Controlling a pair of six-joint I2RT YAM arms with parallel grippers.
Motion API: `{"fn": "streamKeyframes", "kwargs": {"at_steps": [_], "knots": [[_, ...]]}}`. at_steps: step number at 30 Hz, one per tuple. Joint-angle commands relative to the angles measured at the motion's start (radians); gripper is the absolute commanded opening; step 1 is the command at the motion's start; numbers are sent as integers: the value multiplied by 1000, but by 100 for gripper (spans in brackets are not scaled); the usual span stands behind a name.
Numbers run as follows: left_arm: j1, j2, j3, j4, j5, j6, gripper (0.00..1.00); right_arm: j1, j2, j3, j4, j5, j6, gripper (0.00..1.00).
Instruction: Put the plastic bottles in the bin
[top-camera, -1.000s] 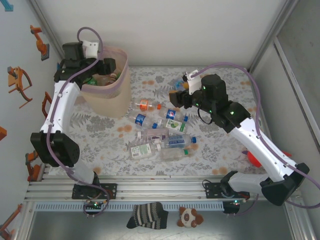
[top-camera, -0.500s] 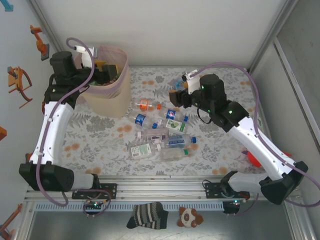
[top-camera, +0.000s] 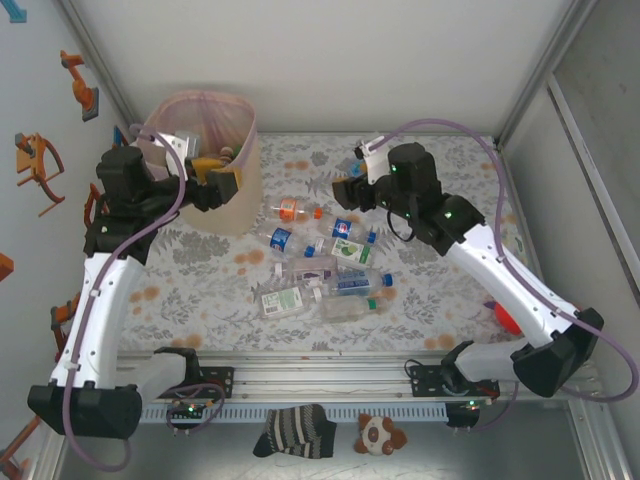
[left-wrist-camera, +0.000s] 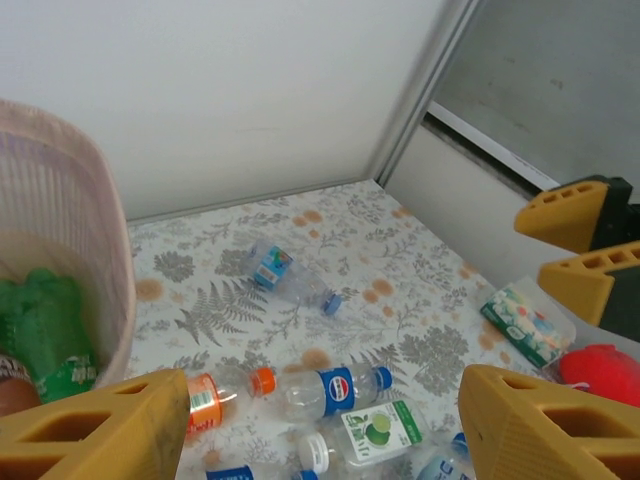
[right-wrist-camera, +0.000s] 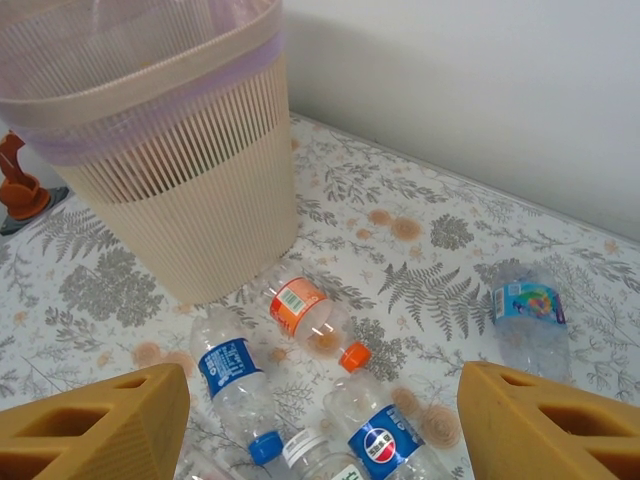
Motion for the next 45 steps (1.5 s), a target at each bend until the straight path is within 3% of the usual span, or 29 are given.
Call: {"fn": "streamKeyframes", "kwargs": {"at_steps": [1,22,45], "knots": [[-3,-45,-40,-11,23,-8,71,7,25,37,10,35,-11,70],[-3,-134,-193,-6,-13,-61,72,-83,252,130,-128,25,-29,71],[-3,-72,-218,94,-5,-132,72,-223,497,156,-158,-63,-64,68]]}}
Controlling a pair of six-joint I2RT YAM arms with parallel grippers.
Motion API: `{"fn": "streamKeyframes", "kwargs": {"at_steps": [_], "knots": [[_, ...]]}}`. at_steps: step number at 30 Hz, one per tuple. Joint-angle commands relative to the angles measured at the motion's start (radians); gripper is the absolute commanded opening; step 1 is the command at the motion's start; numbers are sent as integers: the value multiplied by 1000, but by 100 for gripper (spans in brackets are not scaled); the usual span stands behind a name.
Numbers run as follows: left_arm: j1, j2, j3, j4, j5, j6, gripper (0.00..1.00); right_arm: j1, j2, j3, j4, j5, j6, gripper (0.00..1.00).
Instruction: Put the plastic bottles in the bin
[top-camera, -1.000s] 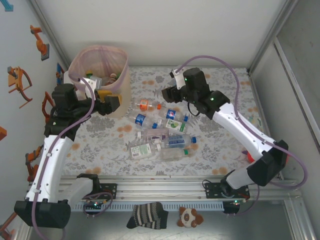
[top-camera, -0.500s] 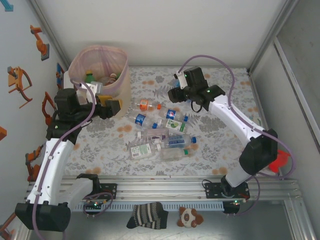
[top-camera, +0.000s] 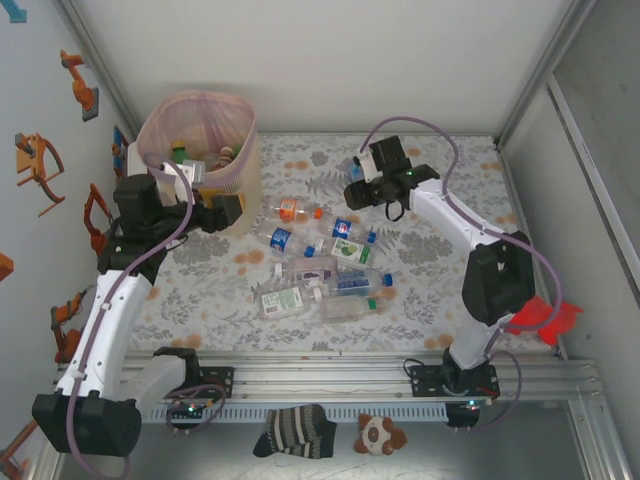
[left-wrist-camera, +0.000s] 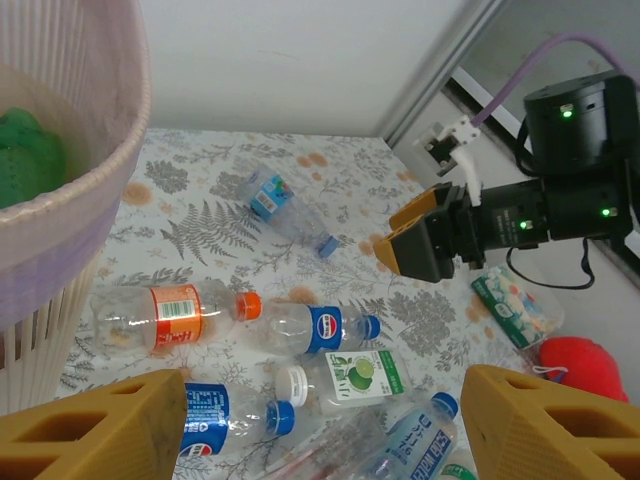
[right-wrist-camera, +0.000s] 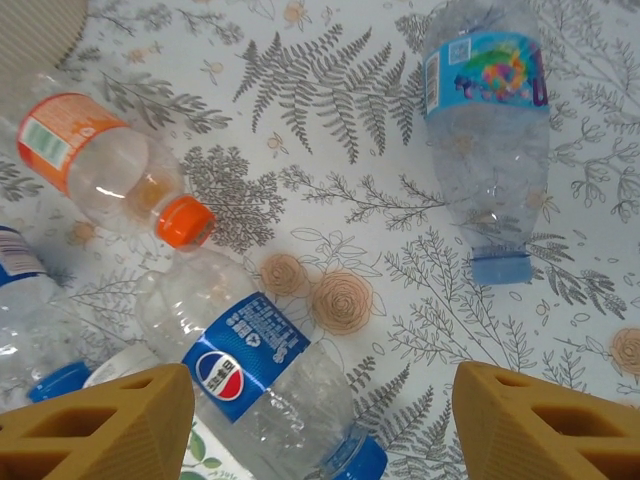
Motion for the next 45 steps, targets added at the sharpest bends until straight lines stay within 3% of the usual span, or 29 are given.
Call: {"fn": "streamKeyframes", "kwargs": {"at_steps": [1,30,45], "knots": [[-3,10,15,32,16,-13,72,-13,41,50,-9,-8,-20,67],[-3,-10,12,15,9,2,72,-108,433,406,-116,59,-110,67],[-3,8,24,22,12,-6,72,-143,550,426,-148,21,-120,66]]}}
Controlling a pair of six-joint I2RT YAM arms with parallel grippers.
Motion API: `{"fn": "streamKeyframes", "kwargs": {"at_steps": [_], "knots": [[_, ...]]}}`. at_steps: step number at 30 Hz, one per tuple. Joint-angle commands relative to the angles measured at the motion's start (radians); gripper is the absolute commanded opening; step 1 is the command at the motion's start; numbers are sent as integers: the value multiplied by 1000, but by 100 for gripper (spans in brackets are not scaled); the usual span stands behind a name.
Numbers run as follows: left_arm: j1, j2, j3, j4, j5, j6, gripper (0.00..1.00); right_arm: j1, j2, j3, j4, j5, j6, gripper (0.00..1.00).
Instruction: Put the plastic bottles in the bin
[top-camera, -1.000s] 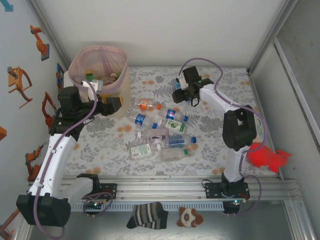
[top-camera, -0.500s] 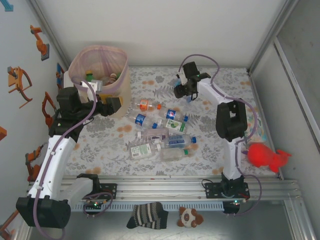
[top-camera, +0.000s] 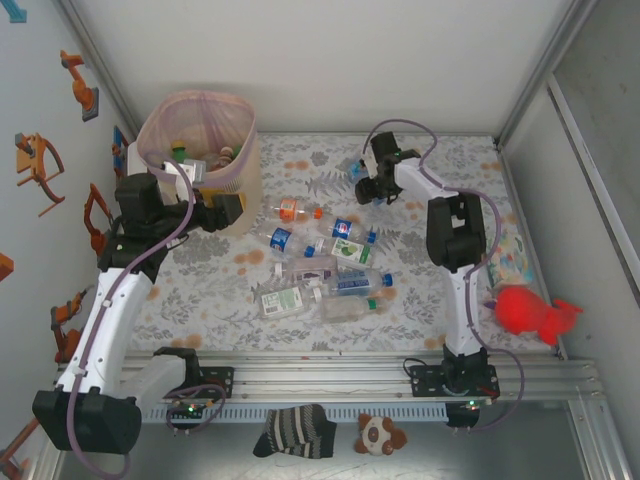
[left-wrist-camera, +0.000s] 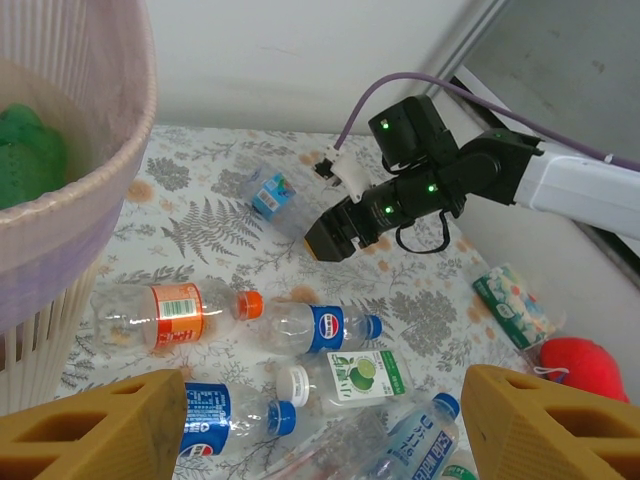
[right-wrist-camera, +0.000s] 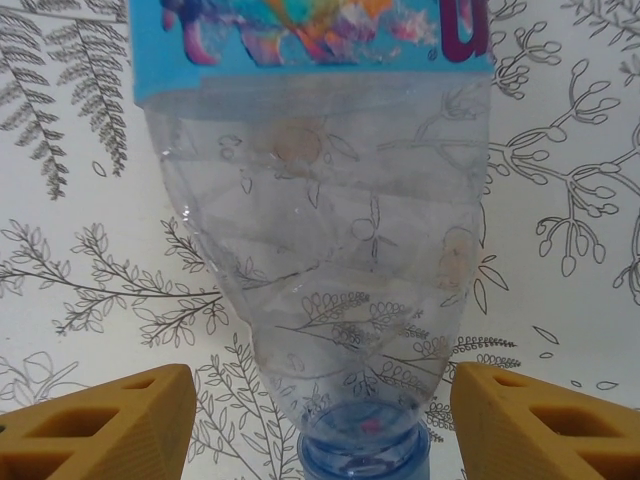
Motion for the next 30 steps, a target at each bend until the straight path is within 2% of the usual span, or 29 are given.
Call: {"fn": "streamKeyframes", "kwargs": {"at_steps": [1,18,30], "knots": [[-3,-2,24,18,11,-5,72,-6,18,24,-37,-12,-9,66],[-3,-43,18,-6,3,-7,73,-5,49,36,-62,-19,38,59],[-3,-59,15,15,3,-28,73,-6,-26,-30,-39,-16,31,42]]}}
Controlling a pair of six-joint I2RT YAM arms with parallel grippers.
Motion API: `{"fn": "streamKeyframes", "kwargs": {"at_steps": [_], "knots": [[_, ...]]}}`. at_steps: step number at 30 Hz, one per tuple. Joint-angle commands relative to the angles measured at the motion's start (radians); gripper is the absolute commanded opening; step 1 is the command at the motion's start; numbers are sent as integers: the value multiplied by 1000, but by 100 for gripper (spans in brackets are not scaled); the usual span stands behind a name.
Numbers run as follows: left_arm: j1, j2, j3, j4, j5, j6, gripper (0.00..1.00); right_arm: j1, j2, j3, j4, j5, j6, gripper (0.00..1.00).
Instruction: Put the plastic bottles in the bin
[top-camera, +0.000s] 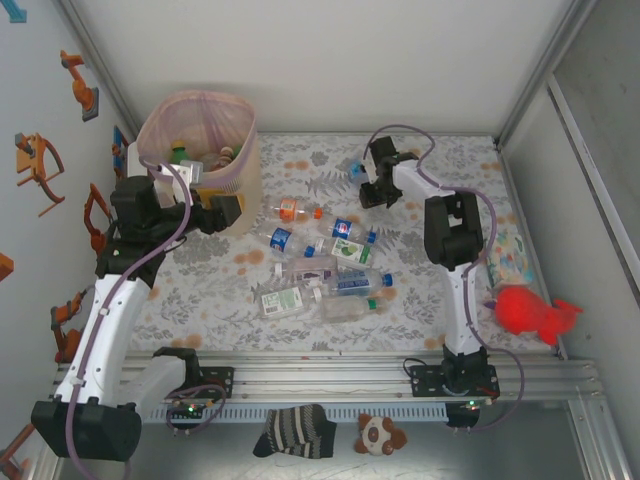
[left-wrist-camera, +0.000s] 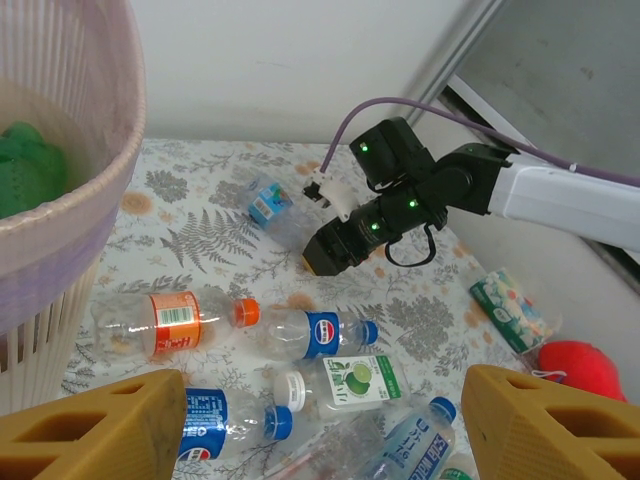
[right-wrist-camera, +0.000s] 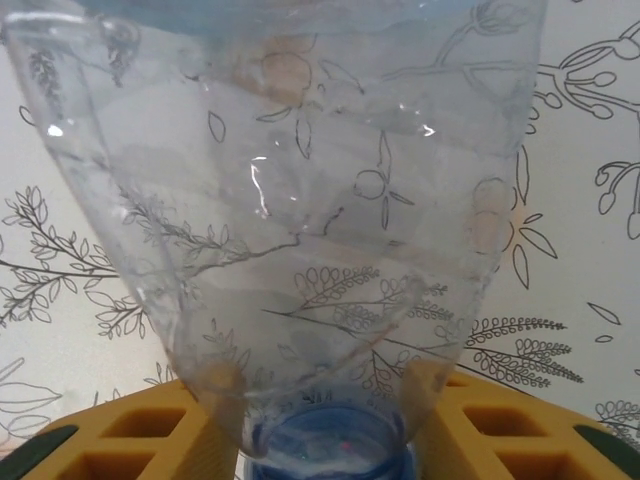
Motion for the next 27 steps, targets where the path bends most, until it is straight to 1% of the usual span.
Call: {"fn": "streamKeyframes", "kwargs": {"at_steps": [1,6,12,20,27], "knots": [[-3,-20,12,28,10,-28,73,-3,-67,-36,-9,-13,4,41],[-3,-23,15,41,16,-39,73,-4,-131,-69,-2,-14,2,36],[-4,-21,17,76,34,-75,72,-1,-232,-114,9,-15,5,32],[-12,-4,60,99,41,-135,74,11,-410,-214,50,-40,16,31],[-24,34,102,140,40,-184,76,48,-588,-284,76,-57,10,30]]}}
